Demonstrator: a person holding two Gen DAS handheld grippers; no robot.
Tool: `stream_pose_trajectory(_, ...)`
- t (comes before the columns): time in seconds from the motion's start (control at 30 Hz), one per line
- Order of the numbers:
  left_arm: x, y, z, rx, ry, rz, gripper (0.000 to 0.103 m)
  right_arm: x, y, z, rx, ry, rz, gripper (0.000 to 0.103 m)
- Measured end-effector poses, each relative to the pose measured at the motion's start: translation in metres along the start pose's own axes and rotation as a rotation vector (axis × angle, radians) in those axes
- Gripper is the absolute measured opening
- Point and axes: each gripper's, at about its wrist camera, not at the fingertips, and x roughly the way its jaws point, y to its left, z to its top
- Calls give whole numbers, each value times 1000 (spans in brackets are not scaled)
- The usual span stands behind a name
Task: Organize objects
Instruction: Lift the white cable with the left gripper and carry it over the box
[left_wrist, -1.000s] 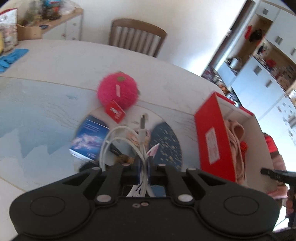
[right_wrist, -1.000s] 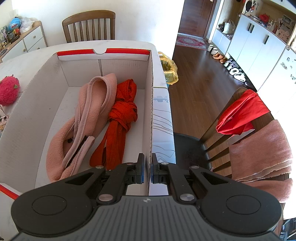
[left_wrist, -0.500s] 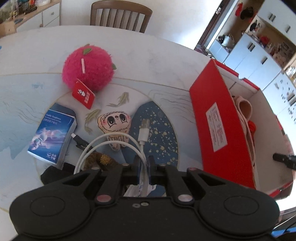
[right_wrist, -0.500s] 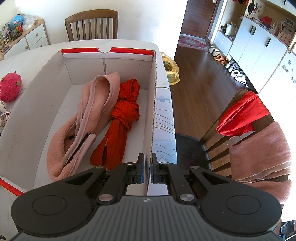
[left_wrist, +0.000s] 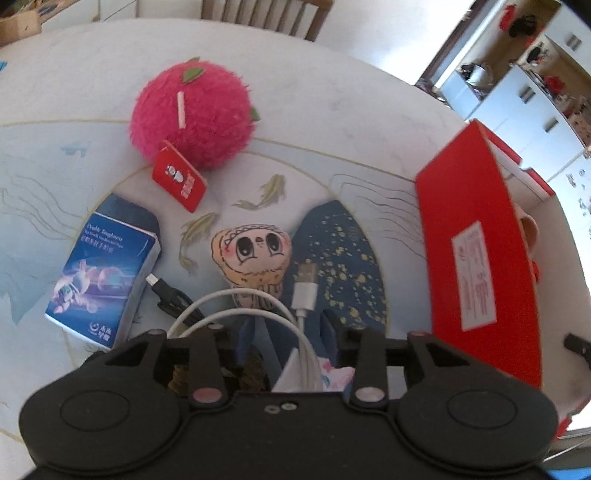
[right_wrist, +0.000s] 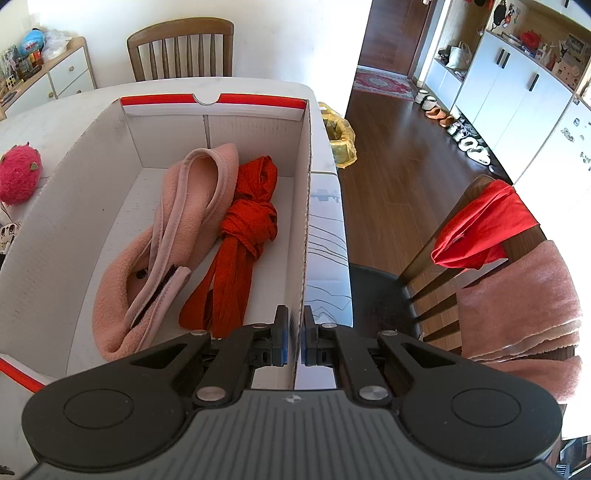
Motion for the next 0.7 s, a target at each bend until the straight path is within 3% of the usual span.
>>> stream_pose_trajectory(0.17, 6, 4, 2, -41, -7, 4, 23, 0, -1, 0, 4, 1, 1, 6)
stream_pose_trajectory(0.23, 6, 5, 0, -51, -10, 3, 14, 0, -2, -1, 7, 1, 2, 6)
stream_pose_trajectory(0.47, -20, 5, -7, -68, -52, -36, 9, 1, -3, 0, 12, 2, 6, 6)
stream_pose_trajectory(0.7, -74, 5, -18, -66, -131, -102, 6, 1, -3, 0, 12, 2, 6, 6)
